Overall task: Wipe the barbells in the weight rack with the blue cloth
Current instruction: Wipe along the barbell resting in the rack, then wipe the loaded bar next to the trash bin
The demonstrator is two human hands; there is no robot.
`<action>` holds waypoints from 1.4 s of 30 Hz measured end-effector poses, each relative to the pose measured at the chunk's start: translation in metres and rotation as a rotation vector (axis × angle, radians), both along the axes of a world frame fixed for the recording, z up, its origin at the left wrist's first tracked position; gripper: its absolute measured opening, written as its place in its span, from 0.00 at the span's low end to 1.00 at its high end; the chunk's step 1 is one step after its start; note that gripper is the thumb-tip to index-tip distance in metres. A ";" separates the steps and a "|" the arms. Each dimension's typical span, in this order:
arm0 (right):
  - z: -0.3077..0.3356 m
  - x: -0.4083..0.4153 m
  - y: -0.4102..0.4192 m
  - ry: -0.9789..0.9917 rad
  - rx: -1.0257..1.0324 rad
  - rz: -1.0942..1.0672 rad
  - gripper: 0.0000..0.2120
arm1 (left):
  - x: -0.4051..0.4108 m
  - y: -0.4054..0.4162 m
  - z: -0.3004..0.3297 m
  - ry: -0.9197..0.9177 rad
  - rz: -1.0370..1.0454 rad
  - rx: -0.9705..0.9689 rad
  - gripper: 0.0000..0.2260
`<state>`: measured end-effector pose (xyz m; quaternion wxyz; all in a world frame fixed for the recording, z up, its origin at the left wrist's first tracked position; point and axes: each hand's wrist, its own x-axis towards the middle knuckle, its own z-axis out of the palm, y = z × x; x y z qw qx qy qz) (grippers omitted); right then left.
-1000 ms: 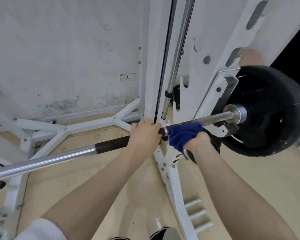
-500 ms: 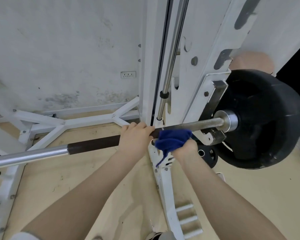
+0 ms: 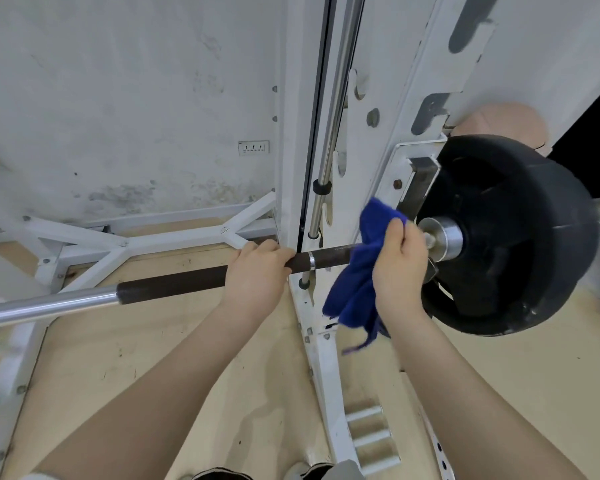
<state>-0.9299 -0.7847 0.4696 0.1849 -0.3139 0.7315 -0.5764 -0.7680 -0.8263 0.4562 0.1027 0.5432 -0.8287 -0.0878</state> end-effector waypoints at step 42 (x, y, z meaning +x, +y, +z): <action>0.046 -0.106 0.191 -0.021 -0.044 0.364 0.07 | -0.141 0.126 0.037 0.818 -0.656 0.613 0.08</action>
